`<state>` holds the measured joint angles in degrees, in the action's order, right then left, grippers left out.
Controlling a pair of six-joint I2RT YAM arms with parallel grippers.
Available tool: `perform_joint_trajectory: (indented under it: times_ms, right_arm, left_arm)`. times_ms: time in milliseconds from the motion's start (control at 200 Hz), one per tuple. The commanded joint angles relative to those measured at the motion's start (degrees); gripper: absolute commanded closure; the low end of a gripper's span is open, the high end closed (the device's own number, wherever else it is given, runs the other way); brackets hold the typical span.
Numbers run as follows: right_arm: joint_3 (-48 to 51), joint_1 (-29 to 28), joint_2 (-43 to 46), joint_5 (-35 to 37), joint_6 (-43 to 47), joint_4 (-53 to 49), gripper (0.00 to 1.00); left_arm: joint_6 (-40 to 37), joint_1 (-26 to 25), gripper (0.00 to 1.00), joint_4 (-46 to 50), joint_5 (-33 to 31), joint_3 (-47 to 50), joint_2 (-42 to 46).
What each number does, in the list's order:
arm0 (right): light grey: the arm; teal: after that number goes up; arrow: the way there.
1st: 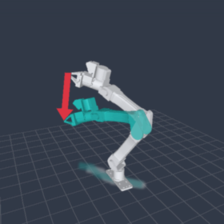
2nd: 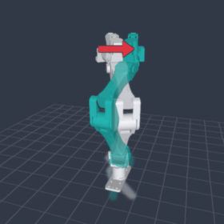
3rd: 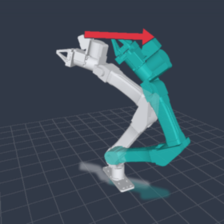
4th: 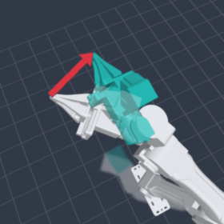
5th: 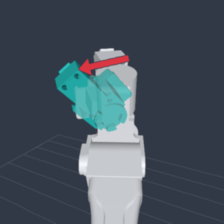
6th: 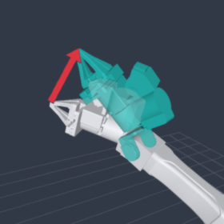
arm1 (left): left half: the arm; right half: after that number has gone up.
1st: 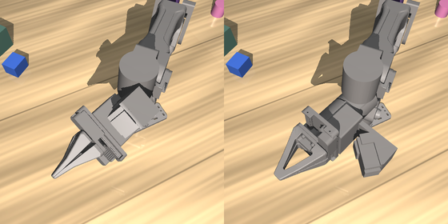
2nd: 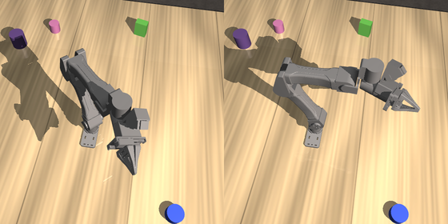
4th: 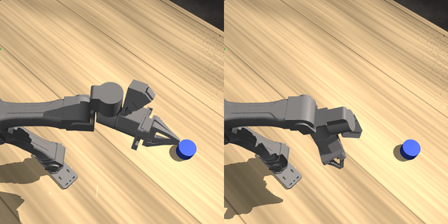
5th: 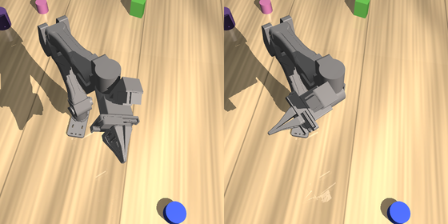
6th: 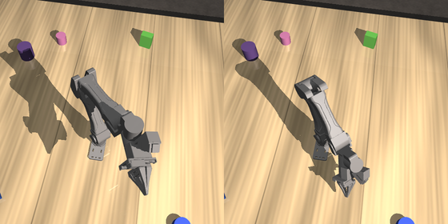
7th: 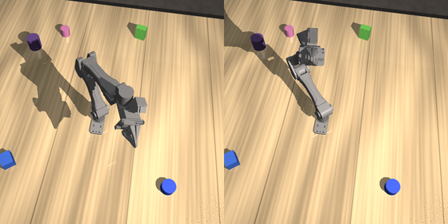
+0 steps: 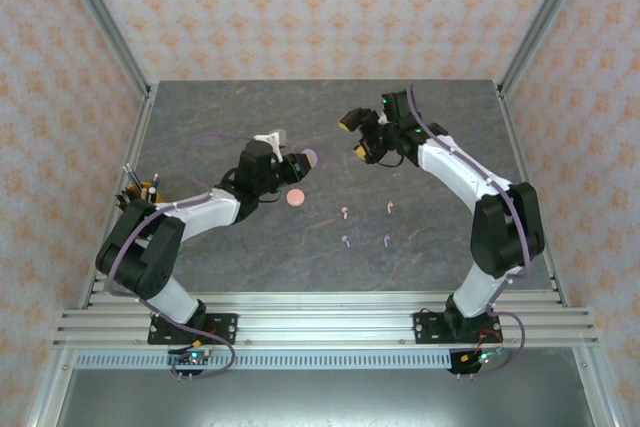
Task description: Insert wireless bluetooth earbuds into charging case
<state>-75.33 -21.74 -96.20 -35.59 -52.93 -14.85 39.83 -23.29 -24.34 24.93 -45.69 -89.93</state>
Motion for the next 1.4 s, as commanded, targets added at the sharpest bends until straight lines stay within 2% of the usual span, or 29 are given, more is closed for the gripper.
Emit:
perform_joint_trajectory:
  times_ms: [0, 140, 355, 941, 1156, 1396]
  right_arm:
    - [3.8, -0.5, 3.8, -5.0, 20.5, 4.4, 0.26]
    - [8.0, -0.5, 5.3, -11.5, 28.5, 7.4, 0.28]
    - [10.0, -0.8, 5.0, -18.7, 26.7, 15.4, 0.31]
    - [3.1, -4.2, -1.3, -20.3, 27.8, 13.7, 0.36]
    - [3.1, -3.2, -4.5, -16.9, 27.4, 14.2, 0.41]
    - [4.5, -1.8, -9.4, -16.6, 23.9, 17.3, 0.45]
  left_arm:
    - [-4.9, 3.1, 1.0, 5.3, 9.0, -3.8, 3.6]
    - [-7.2, 6.0, 1.0, 10.4, 16.0, -6.4, 4.6]
    - [-7.1, 6.7, 1.0, 12.5, 22.3, -9.4, 3.7]
    - [-6.7, 6.4, 1.0, 13.7, 23.6, -11.1, 3.3]
    - [-6.9, 6.2, 1.0, 14.5, 24.8, -11.3, 5.0]
    - [-6.5, 6.1, 1.0, 14.6, 25.8, -11.8, 8.5]
